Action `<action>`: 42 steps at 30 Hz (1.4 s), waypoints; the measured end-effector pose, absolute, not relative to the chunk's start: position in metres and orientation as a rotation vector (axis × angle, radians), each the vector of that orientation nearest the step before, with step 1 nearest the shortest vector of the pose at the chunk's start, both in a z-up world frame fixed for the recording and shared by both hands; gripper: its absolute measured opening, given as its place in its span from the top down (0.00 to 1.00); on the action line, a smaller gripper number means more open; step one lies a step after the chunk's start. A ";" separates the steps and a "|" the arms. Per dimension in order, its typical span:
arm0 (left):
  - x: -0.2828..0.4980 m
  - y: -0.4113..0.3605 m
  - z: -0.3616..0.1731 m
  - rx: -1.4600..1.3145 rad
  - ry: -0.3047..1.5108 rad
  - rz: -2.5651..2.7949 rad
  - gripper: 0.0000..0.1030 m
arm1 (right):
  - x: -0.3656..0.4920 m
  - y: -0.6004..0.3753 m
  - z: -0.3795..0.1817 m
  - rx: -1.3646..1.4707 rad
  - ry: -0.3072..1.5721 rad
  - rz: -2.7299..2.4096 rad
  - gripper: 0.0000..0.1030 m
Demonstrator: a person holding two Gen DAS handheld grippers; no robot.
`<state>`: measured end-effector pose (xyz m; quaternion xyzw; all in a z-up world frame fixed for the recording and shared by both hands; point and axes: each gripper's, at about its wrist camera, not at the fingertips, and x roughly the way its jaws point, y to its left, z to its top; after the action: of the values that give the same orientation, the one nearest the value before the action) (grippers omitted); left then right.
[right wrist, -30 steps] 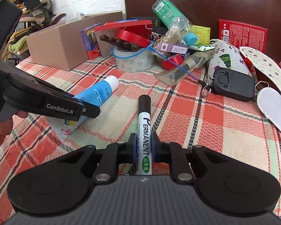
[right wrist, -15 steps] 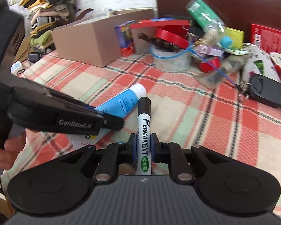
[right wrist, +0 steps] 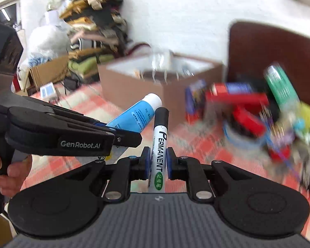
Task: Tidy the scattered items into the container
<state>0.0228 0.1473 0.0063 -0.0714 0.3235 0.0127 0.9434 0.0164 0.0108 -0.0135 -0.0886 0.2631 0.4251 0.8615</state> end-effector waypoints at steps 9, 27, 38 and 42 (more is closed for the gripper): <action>0.102 0.223 0.064 -0.165 0.566 0.107 0.88 | 0.081 0.099 0.043 -0.227 0.387 0.928 0.82; 0.171 0.279 0.013 -0.235 0.629 0.246 0.01 | 0.164 0.158 -0.012 -0.269 0.490 0.867 0.24; 0.102 0.237 0.019 -0.208 0.607 0.323 0.00 | 0.107 0.085 -0.002 -0.153 0.467 0.883 0.06; 0.080 0.221 0.025 -0.205 0.622 0.311 0.00 | 0.086 0.072 0.005 -0.179 0.474 0.887 0.01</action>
<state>0.0798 0.2207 0.0255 -0.1001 0.3042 0.1523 0.9350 0.0857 0.0724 0.0052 -0.0858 0.2268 0.4246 0.8723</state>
